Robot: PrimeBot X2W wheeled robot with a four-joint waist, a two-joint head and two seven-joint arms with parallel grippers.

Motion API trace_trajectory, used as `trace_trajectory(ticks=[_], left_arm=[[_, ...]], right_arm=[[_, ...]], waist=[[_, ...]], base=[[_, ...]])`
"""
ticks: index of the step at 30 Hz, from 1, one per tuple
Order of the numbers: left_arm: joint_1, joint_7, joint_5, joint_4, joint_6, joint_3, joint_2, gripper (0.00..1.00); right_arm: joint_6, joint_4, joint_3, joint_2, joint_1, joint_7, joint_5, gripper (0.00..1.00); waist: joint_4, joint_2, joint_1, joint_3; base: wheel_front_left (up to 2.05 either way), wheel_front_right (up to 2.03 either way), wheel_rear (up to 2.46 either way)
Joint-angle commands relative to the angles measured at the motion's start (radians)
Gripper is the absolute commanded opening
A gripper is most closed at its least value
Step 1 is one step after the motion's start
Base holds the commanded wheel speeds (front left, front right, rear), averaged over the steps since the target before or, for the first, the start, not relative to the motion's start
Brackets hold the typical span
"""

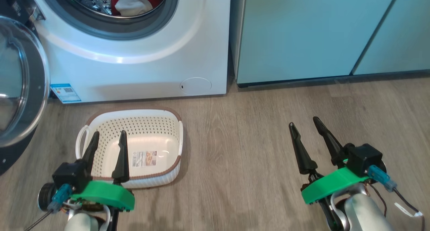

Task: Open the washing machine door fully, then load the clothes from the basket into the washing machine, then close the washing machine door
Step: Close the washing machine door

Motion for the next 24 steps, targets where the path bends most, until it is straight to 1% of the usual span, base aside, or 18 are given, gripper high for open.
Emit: trace_trajectory(ticks=[1,4,18,24], left_arm=[[-0.023,-0.005,0.003,-0.032,0.009,0.031,0.007,1.00],[-0.020,-0.005,0.002,-0.035,0.012,0.030,0.007,1.00],[-0.015,-0.005,0.004,-0.042,0.019,0.029,0.007,1.00],[-0.017,-0.005,0.003,-0.040,0.020,0.021,0.007,1.00]], right_arm=[[0.000,-0.028,0.026,0.001,-0.023,-0.007,-0.009,1.00],[0.000,-0.027,0.027,0.001,-0.022,-0.007,-0.011,1.00],[0.000,-0.028,0.022,0.001,-0.024,-0.007,-0.012,1.00],[0.000,-0.032,0.011,0.001,-0.019,-0.007,-0.015,1.00]], waist=[[-0.001,0.0000,0.0000,-0.002],[-0.002,0.0000,0.0000,-0.006],[-0.001,0.0000,0.0000,-0.006],[0.012,0.0000,0.0000,-0.002]], base=[[-0.96,0.96,0.00],[-0.68,0.68,0.00],[0.00,0.00,0.00],[0.00,0.00,0.00]])
